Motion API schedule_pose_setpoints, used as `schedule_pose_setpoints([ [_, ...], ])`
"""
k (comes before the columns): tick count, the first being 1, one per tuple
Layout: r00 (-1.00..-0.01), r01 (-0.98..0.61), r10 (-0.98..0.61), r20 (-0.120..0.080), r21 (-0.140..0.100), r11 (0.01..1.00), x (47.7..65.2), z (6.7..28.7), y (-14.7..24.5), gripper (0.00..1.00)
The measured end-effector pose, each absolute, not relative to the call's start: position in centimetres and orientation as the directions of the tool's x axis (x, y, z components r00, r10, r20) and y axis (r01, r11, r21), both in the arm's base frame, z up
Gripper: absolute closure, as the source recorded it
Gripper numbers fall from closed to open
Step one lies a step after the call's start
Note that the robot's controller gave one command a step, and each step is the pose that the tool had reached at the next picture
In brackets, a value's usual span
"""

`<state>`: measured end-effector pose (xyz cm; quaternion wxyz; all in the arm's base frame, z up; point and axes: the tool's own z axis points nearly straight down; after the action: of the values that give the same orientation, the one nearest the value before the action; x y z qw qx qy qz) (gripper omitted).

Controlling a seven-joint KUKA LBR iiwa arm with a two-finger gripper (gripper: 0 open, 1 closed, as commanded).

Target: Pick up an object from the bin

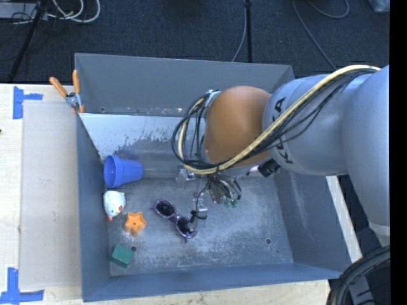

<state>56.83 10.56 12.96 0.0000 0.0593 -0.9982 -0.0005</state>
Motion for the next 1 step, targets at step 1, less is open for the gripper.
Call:
schedule_pose_setpoints([
  [1,-1.000,-0.005,-0.005,0.002,0.001,1.000,52.15,6.88,11.67,1.00],
])
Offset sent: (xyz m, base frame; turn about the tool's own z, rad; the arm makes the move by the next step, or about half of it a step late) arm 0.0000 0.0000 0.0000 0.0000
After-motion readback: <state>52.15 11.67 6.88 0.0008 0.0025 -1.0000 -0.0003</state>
